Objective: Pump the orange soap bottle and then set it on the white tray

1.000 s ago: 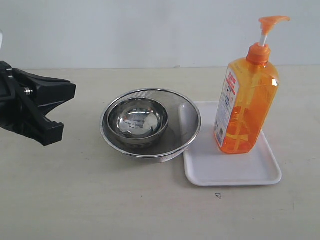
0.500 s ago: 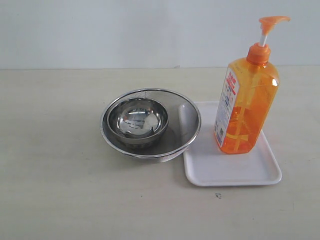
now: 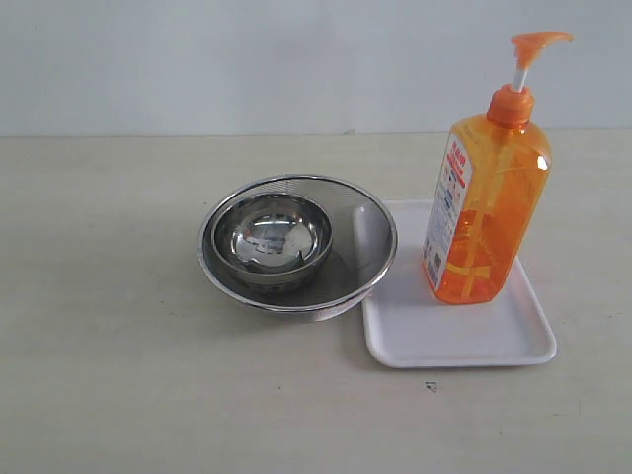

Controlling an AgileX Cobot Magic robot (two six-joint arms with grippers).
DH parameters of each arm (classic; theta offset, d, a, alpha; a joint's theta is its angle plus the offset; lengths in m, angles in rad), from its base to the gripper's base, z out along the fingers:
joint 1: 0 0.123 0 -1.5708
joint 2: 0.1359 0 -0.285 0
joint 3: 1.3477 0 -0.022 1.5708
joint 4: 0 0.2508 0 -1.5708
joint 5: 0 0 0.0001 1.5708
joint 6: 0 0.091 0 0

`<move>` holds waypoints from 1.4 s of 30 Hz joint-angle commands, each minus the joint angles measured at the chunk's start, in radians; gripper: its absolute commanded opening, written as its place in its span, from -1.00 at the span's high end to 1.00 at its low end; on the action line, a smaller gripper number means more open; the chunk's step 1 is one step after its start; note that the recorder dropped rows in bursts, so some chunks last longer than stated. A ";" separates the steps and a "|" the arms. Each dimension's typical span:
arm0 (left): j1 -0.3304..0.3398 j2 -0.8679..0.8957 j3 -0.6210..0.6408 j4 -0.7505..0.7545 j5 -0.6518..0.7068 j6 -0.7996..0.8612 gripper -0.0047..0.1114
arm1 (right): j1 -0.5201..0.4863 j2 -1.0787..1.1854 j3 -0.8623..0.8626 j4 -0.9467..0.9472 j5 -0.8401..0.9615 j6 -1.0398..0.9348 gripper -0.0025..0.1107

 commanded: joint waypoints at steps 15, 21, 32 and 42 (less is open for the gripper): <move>0.002 -0.007 0.003 1.455 0.023 -1.192 0.84 | -0.002 -0.005 0.000 -0.003 -0.007 0.000 0.96; 0.002 -0.007 0.003 1.540 0.057 -1.300 0.84 | -0.002 -0.005 0.000 -0.003 -0.007 0.000 0.96; 0.002 -0.007 0.003 1.578 0.169 -1.583 0.84 | -0.002 -0.005 0.000 -0.003 -0.007 0.000 0.96; 0.005 -0.007 0.003 1.574 0.181 -1.545 0.84 | -0.002 -0.005 0.000 -0.003 -0.007 0.000 0.96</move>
